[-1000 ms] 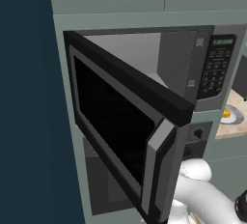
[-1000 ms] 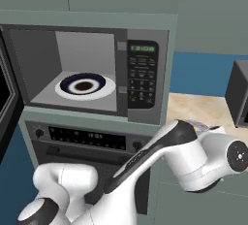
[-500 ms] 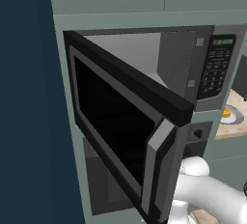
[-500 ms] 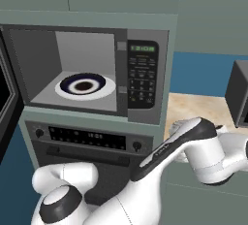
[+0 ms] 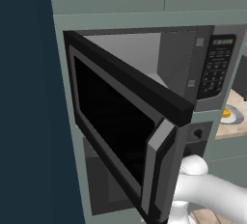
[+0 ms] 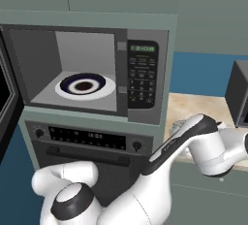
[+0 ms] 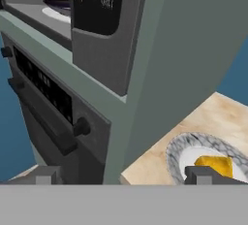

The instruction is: Pick the cheese from the counter and place it in the microwave. Then turn on the microwave.

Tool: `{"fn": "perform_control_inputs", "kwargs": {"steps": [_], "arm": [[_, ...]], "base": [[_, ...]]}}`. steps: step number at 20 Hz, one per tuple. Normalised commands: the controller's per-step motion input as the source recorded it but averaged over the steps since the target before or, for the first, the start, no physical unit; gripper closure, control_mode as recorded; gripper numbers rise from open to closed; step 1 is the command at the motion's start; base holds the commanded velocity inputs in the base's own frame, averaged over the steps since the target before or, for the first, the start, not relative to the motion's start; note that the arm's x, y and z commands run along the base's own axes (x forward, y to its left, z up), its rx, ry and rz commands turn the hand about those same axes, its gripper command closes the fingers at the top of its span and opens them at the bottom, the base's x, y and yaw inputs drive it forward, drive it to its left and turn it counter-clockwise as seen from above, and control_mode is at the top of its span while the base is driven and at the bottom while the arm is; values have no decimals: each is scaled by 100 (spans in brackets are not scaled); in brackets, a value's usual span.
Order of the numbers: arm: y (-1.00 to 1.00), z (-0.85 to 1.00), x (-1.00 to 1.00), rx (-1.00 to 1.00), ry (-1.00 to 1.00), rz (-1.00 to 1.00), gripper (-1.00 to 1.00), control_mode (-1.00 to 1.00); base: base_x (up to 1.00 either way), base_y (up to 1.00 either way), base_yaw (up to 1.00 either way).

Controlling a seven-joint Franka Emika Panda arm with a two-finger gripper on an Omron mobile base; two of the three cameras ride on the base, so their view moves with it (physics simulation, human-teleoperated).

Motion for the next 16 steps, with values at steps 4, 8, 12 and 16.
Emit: {"fn": "perform_control_inputs", "kwargs": {"steps": [4, 8, 12, 16], "arm": [[0, -24, 47, 0, 0, 0, -100, -100], [0, -29, 39, 0, 0, 0, -100, -100], [0, -30, 42, 0, 0, 0, -100, -100], [-3, -28, 41, 0, 1, 0, -100, -100]], "base": [[0, 0, 0], [0, 0, 0], [0, 0, 0], [0, 0, 0]]}}
